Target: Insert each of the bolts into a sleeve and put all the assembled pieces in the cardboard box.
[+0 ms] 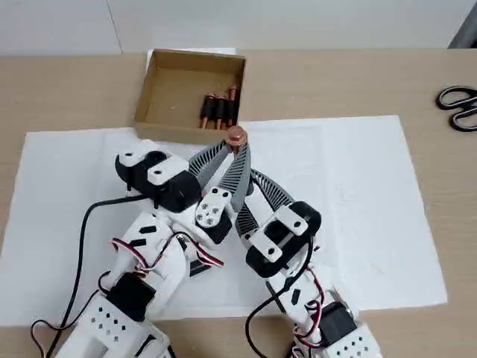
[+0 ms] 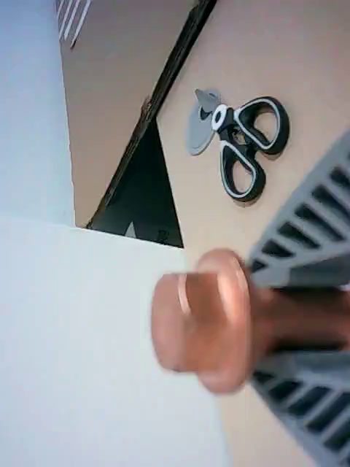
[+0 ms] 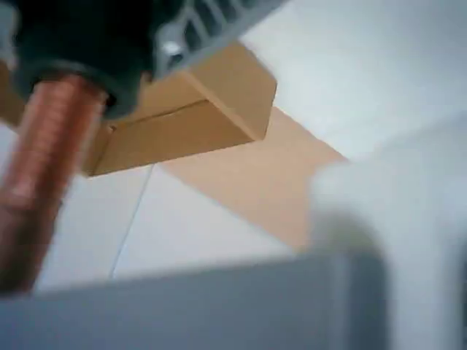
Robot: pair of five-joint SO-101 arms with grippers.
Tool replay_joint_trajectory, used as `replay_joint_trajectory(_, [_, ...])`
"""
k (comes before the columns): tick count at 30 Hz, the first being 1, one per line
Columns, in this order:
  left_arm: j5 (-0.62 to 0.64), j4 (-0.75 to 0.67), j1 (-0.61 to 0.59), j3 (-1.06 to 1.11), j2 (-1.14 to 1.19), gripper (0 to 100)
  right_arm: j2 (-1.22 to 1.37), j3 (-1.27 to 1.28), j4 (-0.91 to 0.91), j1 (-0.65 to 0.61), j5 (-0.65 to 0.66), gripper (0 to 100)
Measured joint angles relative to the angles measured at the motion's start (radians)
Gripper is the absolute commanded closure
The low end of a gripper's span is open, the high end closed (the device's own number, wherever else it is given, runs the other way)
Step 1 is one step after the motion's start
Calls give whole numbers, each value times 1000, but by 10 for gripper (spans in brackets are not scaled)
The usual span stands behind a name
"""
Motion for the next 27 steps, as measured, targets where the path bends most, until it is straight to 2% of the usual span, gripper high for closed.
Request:
replay_joint_trajectory(7, [-3,23,0,2,-3,993,0,0,0,-2,0,994])
replay_joint_trajectory(16, [-3,235,0,6,-138,993,-2,0,0,-5,0,994])
replay_joint_trajectory(21, [-5,273,0,8,-155,986,-2,0,0,-6,0,994])
replay_joint_trajectory(27, [-95,361,0,5,-138,817,-2,0,0,-6,0,994])
